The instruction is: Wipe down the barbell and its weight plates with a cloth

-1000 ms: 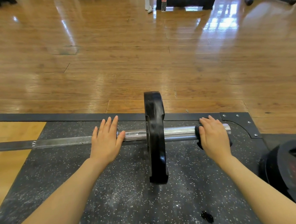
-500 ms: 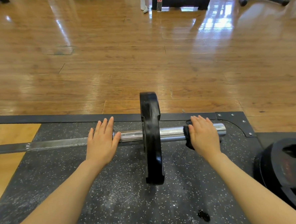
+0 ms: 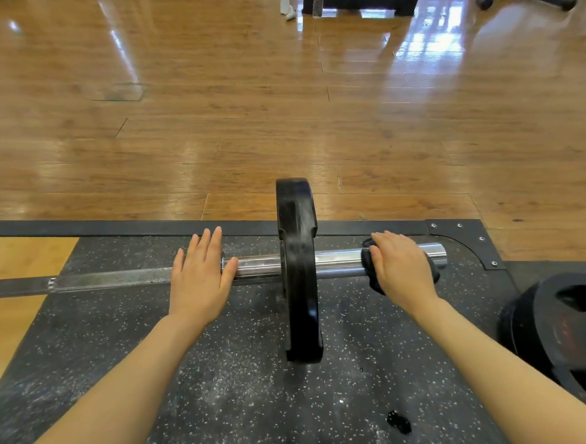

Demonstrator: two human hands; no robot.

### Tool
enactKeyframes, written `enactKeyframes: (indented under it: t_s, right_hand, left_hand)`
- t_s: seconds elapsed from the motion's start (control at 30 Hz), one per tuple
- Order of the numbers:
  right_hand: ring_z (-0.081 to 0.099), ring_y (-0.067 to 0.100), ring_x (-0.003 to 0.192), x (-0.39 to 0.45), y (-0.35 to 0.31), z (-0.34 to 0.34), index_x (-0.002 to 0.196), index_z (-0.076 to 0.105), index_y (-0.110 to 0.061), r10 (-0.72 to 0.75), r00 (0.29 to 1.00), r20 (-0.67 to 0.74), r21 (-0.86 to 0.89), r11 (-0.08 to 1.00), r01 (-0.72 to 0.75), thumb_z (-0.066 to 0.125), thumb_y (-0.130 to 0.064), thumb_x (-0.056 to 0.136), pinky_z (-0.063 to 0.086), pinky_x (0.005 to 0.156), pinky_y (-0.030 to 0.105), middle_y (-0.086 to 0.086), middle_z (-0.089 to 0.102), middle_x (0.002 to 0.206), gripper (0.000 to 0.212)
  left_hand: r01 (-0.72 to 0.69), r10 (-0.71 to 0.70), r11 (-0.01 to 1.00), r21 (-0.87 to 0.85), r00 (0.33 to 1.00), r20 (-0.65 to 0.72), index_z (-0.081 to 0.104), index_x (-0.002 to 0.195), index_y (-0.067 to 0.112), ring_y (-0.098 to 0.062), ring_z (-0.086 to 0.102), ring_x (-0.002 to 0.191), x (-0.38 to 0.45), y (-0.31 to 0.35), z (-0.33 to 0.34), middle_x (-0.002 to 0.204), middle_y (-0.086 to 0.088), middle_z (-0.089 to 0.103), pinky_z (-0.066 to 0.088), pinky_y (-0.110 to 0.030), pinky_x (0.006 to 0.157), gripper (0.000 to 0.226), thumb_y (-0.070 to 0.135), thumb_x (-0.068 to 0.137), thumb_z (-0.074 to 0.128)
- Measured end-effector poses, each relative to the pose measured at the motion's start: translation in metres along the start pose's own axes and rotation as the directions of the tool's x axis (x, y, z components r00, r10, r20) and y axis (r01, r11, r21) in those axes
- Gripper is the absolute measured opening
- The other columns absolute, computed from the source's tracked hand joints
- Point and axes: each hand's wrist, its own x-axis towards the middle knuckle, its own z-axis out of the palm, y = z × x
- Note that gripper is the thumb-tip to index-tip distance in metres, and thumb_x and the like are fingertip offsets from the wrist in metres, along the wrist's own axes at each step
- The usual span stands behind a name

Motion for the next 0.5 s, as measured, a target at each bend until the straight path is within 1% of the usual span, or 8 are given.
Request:
enactKeyframes:
  t_s: [0.03,0.1,0.23,0.37,0.43,0.5]
  right_hand:
    - [0.062,0.036,0.087,0.000,-0.006,0.002,0.105,0.065,0.001,-0.013,1.000,-0.007,0.014,1.000,0.013,0.052,-0.011,0.097,0.047,0.081,0.044,0.015,0.068,0.096,0.019]
    - [0.060,0.034,0.084,-0.001,-0.011,0.004,0.103,0.064,0.000,-0.021,1.000,-0.014,0.033,0.999,0.021,0.052,-0.010,0.097,0.045,0.077,0.043,0.013,0.067,0.093,0.017]
    - [0.058,0.033,0.085,-0.011,-0.009,0.000,0.105,0.062,-0.003,-0.032,0.999,0.005,0.041,0.999,0.032,0.048,-0.012,0.099,0.046,0.078,0.043,0.011,0.066,0.097,0.018]
    - [0.057,0.031,0.083,-0.026,-0.014,-0.006,0.104,0.061,-0.005,-0.042,0.999,0.012,0.047,0.998,0.041,0.049,-0.011,0.099,0.044,0.076,0.042,0.009,0.064,0.095,0.015]
    - [0.057,0.031,0.083,-0.036,-0.016,-0.010,0.103,0.061,-0.005,-0.040,0.999,-0.011,0.040,0.998,0.040,0.052,-0.009,0.097,0.046,0.076,0.042,0.008,0.063,0.094,0.012]
    - [0.060,0.034,0.088,-0.049,-0.017,-0.011,0.105,0.062,-0.003,-0.043,0.998,-0.036,0.038,0.998,0.044,0.057,-0.006,0.094,0.050,0.078,0.046,0.011,0.064,0.097,0.012]
  left_hand:
    - [0.000,0.000,1.000,0.005,1.000,0.003,0.014,0.155,0.020,-0.020,0.009,0.149,-0.001,0.000,0.000,0.161,-0.002,0.017,0.007,-0.043,0.119,0.065,0.050,0.099,0.025]
    - [-0.004,0.004,1.000,0.021,1.000,0.008,0.014,0.155,0.021,-0.021,0.009,0.149,-0.003,0.001,-0.002,0.161,-0.001,0.017,0.007,-0.043,0.119,0.064,0.050,0.100,0.024]
    - [-0.009,0.008,0.999,0.031,1.000,0.025,0.015,0.155,0.025,-0.022,0.008,0.149,-0.013,0.002,-0.005,0.161,0.002,0.016,0.008,-0.043,0.120,0.069,0.057,0.095,0.011]
    - [0.003,-0.004,0.999,0.038,1.000,0.028,0.015,0.155,0.025,-0.022,0.006,0.150,-0.028,0.003,-0.006,0.161,0.003,0.014,0.007,-0.044,0.120,0.070,0.060,0.095,0.007]
    - [0.004,-0.005,0.999,0.042,1.000,0.029,0.013,0.155,0.026,-0.022,0.003,0.150,-0.038,0.003,-0.006,0.161,0.005,0.012,0.005,-0.044,0.120,0.070,0.063,0.096,0.005]
    - [0.004,-0.005,0.999,0.040,0.999,0.032,0.012,0.155,0.027,-0.022,0.000,0.150,-0.050,0.002,-0.008,0.161,0.007,0.010,0.003,-0.044,0.120,0.075,0.065,0.091,0.002]
